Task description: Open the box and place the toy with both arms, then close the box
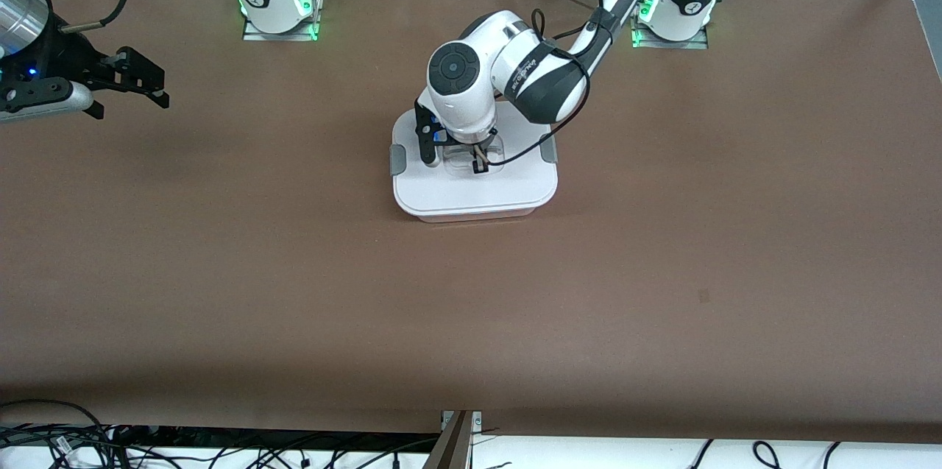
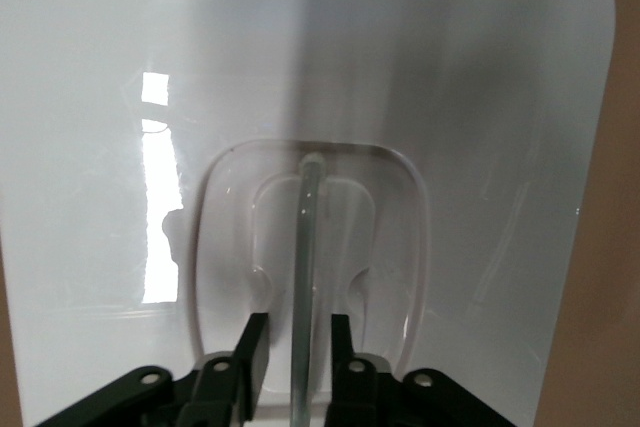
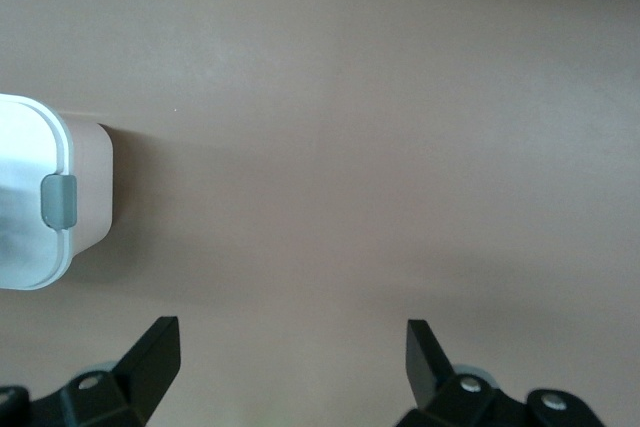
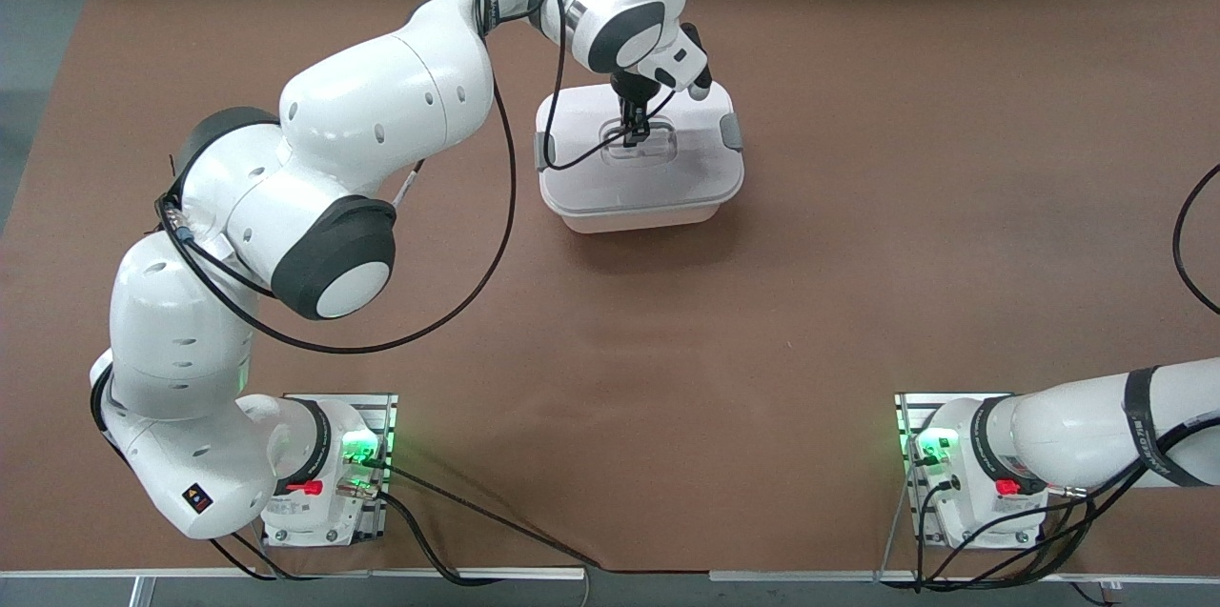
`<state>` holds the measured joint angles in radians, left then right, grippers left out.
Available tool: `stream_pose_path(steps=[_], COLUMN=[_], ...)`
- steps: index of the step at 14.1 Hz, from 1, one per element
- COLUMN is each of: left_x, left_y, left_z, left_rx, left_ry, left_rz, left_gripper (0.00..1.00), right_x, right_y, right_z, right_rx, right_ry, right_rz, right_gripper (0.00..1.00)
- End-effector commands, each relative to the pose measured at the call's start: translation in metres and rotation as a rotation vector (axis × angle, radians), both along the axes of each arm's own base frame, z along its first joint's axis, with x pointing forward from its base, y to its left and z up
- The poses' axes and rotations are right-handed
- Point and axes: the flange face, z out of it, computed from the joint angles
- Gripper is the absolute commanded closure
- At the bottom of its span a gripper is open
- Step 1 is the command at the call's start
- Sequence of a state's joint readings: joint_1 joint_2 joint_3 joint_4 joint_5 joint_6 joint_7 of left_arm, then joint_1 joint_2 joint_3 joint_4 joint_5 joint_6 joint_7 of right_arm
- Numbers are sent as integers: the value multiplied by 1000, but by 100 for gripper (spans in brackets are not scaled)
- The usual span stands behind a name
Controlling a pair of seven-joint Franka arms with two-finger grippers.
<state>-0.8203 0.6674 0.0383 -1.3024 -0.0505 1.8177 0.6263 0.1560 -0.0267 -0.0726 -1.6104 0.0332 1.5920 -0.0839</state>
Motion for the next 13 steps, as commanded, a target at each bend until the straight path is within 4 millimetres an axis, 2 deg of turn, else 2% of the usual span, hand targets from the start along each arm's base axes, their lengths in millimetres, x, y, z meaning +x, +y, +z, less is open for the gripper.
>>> stream_pose_path(steps=[1, 3, 5, 7, 9, 13], left_x=[29, 62, 92, 121, 153, 200], left_y=[24, 56, 94, 144, 197, 327], left_z=[46, 69, 72, 79, 100, 106], left_rx=[5, -20, -25, -26, -35, -24], left_ry=[-3, -17, -18, -17, -53, -56], left_rz=[66, 140, 238, 319, 398, 587], left_gripper=[0, 0, 0, 0, 0, 0], right_x=[6, 5, 6, 6, 6, 7], right_y=[-9, -6, -6, -7, -6, -5], right_z=[4, 2, 0, -1, -1, -2], right_rx=[-8, -12, -14, -12, -15, -13], right_ry=[-1, 6, 12, 15, 15, 17], right_rz=[-26, -19, -19, -24, -21, -19], right_gripper=[0, 0, 0, 0, 0, 0])
